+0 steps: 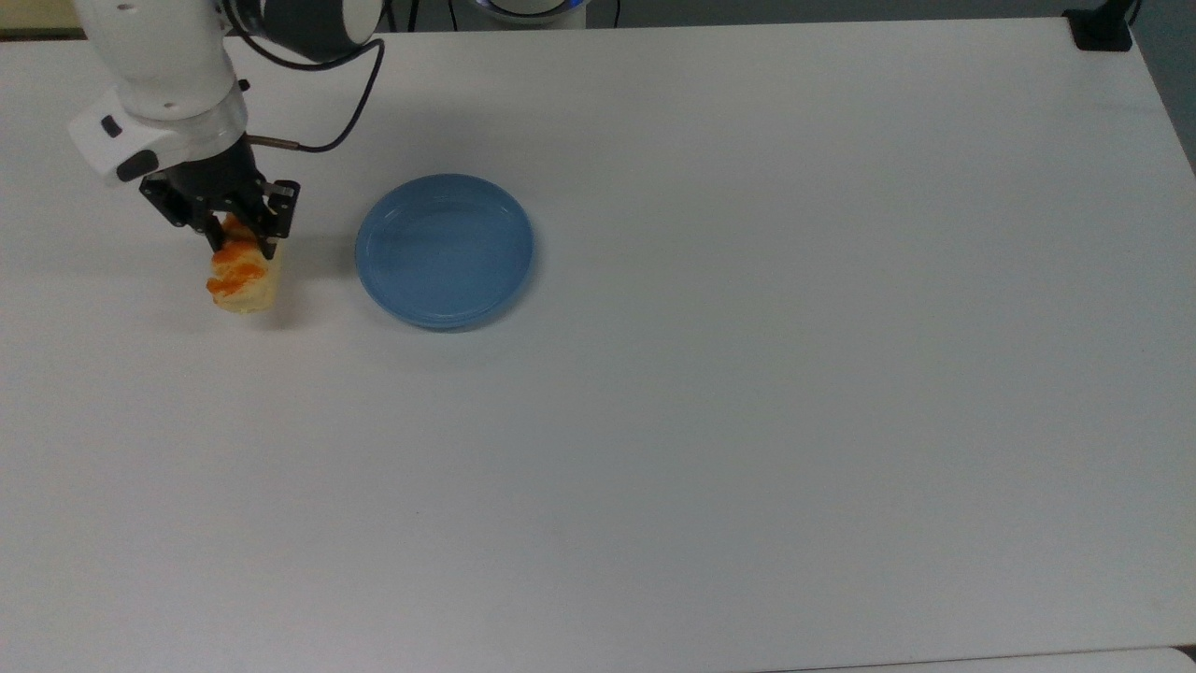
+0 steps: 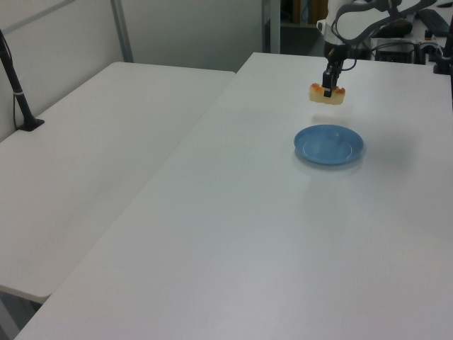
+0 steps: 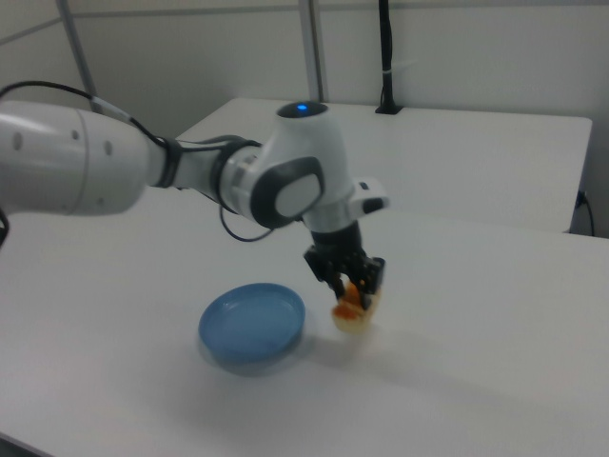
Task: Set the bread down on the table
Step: 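Carry the bread roll away from the plate and lower it onto the table, then open the gripper to release the bread roll on the table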
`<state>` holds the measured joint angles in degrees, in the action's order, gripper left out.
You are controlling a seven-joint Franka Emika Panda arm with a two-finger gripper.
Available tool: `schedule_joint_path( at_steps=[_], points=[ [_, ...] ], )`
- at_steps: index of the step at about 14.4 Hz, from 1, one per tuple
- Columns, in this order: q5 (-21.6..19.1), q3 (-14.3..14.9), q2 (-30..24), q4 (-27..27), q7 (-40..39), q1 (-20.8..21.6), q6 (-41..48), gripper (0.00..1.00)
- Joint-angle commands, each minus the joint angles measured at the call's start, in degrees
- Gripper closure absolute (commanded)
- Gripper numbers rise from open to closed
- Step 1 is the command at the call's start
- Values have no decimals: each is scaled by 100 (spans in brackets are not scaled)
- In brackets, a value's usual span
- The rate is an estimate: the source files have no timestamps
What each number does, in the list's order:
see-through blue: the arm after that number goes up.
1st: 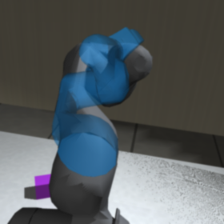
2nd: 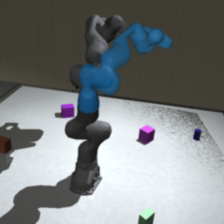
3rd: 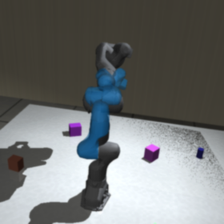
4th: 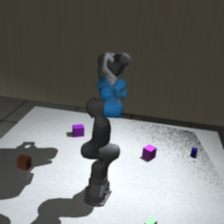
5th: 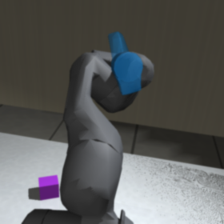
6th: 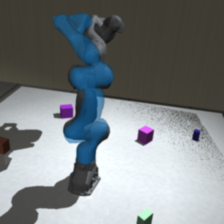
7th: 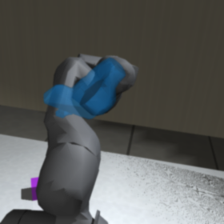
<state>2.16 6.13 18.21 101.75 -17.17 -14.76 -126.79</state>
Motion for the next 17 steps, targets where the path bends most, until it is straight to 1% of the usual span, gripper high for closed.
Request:
schedule_joint_path(
  at_steps=[1,3,5,7,8,9,14,17],
  points=[
    [204,-16,691,-707,-724,-631,-21,51],
    [249,-16,806,-771,-875,-783,-38,53],
    [249,-16,859,-780,-894,-897,-257,52],
    [232,-16,947,-762,-885,-950,-495,33],
    [241,-16,965,-762,-885,-968,-522,15],
    [241,-16,1000,-745,-885,-976,-565,0],
    [179,-16,974,-736,-815,-1038,-601,0],
    [153,-24,650,-675,-605,-986,-505,0]
  ],
)
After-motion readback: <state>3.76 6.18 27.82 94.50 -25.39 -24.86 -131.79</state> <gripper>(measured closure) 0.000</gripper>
